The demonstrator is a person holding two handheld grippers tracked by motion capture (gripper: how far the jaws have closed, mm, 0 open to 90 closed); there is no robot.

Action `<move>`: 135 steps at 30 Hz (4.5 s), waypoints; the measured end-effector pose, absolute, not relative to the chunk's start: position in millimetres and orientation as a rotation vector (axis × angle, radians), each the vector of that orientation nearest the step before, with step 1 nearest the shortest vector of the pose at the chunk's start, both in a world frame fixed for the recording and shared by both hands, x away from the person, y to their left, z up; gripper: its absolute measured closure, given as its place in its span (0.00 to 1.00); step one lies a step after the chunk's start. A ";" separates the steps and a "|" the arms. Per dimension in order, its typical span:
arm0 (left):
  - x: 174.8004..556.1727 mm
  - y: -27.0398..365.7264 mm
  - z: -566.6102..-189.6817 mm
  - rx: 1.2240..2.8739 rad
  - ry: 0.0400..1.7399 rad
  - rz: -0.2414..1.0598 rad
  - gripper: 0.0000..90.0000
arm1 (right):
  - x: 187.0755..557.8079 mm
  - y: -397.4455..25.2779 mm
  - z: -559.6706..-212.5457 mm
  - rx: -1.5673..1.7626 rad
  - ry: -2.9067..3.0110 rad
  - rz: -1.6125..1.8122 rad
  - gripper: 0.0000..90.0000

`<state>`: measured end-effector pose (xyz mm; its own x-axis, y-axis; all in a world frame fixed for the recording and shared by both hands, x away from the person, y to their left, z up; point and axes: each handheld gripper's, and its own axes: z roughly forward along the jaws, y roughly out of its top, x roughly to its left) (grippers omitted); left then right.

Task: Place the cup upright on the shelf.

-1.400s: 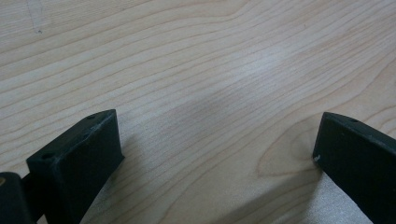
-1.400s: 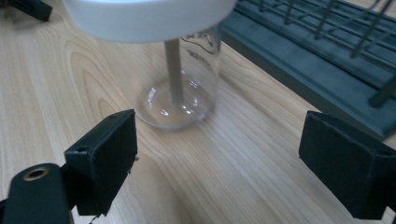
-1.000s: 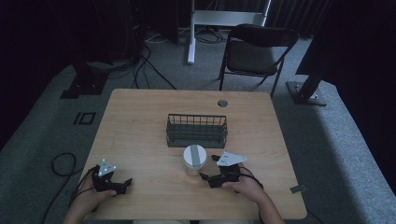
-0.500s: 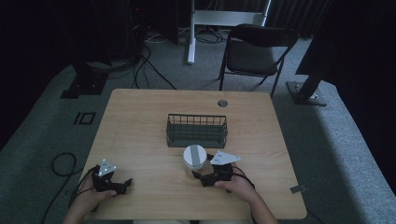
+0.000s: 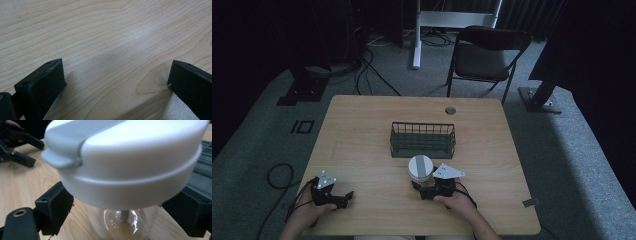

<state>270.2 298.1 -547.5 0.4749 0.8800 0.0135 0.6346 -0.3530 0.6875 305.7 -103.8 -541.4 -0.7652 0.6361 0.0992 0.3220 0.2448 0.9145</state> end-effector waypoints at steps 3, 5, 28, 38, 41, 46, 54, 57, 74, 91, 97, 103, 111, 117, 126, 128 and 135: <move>270.2 298.0 -547.5 2.105 1.249 0.514 0.02 | 305.2 -101.7 -542.4 0.896 2.220 1.515 0.13; 270.2 298.1 -547.5 2.105 1.249 0.514 0.01 | 305.4 -100.9 -542.6 0.916 2.210 1.519 0.13; 270.2 298.0 -547.5 2.105 1.249 0.514 0.02 | 305.1 -90.6 -541.4 0.933 2.129 1.487 0.20; 270.2 298.0 -547.5 2.105 1.249 0.514 0.01 | 301.5 -94.5 -538.0 0.918 2.144 1.473 0.20; 270.2 298.1 -547.5 2.105 1.249 0.514 0.02 | 300.5 -96.6 -535.1 0.906 2.153 1.474 0.20; 270.2 298.0 -547.5 2.106 1.249 0.514 0.02 | 298.4 -98.1 -528.0 0.891 2.152 1.475 0.20; 270.2 298.0 -547.5 2.106 1.248 0.514 0.02 | 295.2 -99.3 -513.8 0.866 2.144 1.485 0.20; 270.2 298.0 -547.4 2.107 1.248 0.513 0.02 | 294.4 -99.2 -508.6 0.857 2.140 1.485 0.20; 270.2 298.0 -547.5 2.106 1.248 0.514 0.02 | 298.5 -105.9 -474.7 0.831 2.068 1.552 0.21; 270.2 298.1 -547.5 2.106 1.247 0.515 0.02 | 339.5 -114.9 -419.1 0.859 1.901 1.605 0.21; 270.2 298.1 -547.5 2.106 1.247 0.515 0.02 | 361.9 -112.8 -406.3 0.900 1.860 1.562 0.21; 270.3 298.1 -547.4 2.107 1.247 0.514 0.02 | 379.6 -101.9 -403.7 0.966 1.823 1.483 0.21; 270.2 298.2 -547.4 2.108 1.245 0.512 0.02 | 394.0 -80.6 -415.1 1.075 1.782 1.385 0.21; 270.2 298.0 -547.5 2.106 1.246 0.512 0.02 | 398.8 -71.1 -426.0 1.105 1.788 1.337 0.21; 270.1 298.0 -547.5 2.106 1.246 0.512 0.02 | 405.7 -63.7 -442.0 1.166 1.781 1.279 0.21; 270.1 297.9 -547.5 2.106 1.246 0.512 0.02 | 406.6 -62.1 -445.1 1.168 1.777 1.266 0.21; 270.1 298.0 -547.4 2.108 1.245 0.512 0.02 | 413.1 -56.4 -457.9 1.214 1.783 1.234 0.21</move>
<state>270.1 298.0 -547.4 0.4777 0.8784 0.0131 0.6337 -0.3549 0.6873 413.1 -56.4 -457.9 -0.3645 0.9312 -0.0032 0.3247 0.1303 0.9368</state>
